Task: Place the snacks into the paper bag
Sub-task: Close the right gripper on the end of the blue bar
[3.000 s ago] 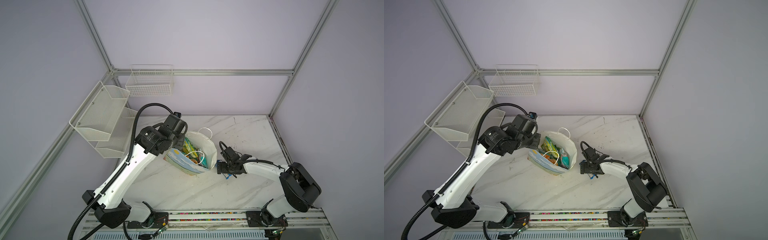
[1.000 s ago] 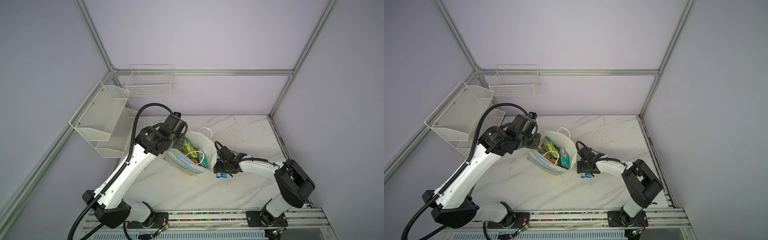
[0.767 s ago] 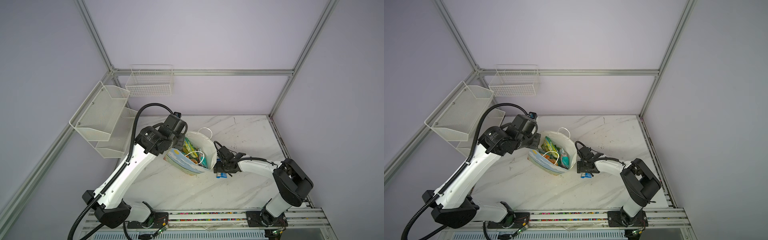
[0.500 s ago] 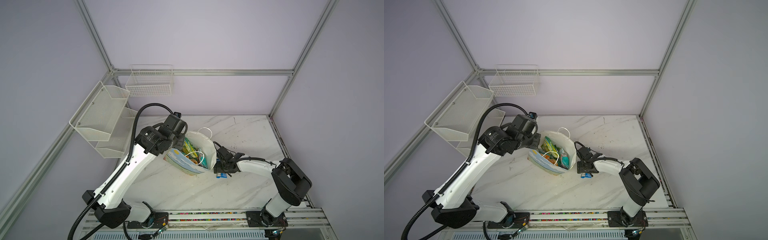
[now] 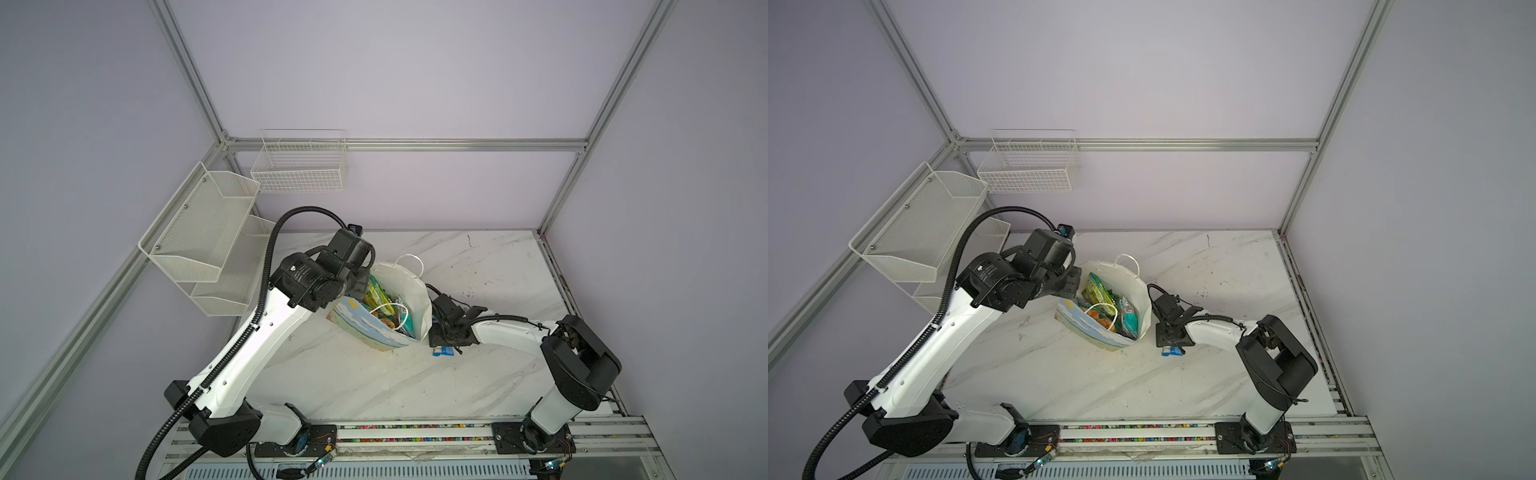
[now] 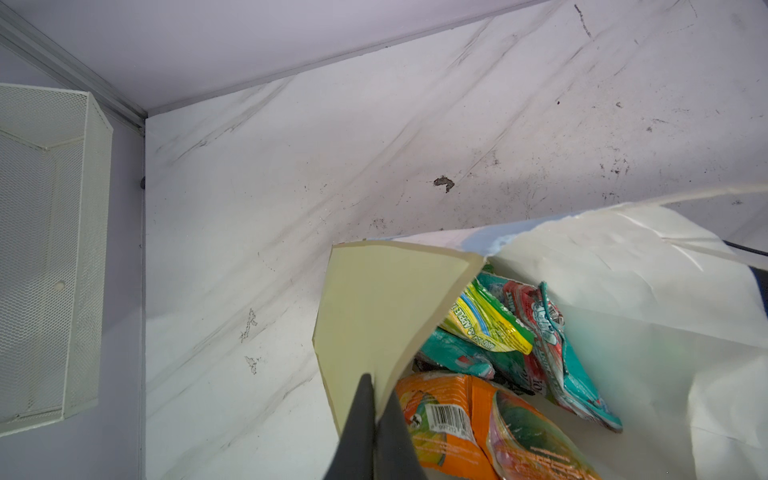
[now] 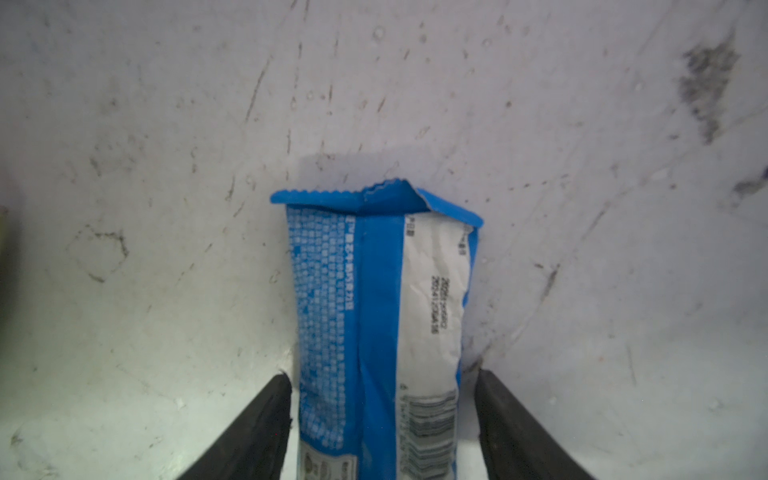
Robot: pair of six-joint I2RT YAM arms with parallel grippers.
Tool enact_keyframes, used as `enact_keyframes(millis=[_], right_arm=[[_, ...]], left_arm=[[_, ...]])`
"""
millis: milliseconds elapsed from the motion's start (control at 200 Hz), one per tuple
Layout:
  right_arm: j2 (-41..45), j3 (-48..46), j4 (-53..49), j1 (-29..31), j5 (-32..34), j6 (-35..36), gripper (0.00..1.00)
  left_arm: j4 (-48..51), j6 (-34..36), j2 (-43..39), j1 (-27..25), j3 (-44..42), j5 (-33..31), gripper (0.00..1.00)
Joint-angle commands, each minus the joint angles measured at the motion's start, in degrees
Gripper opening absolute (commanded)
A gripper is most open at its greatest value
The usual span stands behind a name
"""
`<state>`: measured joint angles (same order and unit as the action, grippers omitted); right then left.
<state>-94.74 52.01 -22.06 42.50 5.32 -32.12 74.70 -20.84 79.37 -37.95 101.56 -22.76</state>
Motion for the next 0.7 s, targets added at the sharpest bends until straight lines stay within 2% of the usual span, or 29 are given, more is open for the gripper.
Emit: enact_keyframes(millis=[0,310,695], right_arm=[[-1.24,0.02,-1.29,0.65,-0.41,-0.4,0.66],[-1.09,-0.14,-1.28,0.74,-0.48,-0.39,0.58],[-0.14,-0.07,-1.4,0.72,-0.95,-0.31,0.37]], left_arm=[[-3.07,0.0,-1.59,0.07,-0.39,-1.58,0.0],[-3.11,-0.08,-1.68,0.06,-0.38,-1.58,0.0],[-3.09,-0.08,-1.59,0.14,-0.29,-1.49,0.0]])
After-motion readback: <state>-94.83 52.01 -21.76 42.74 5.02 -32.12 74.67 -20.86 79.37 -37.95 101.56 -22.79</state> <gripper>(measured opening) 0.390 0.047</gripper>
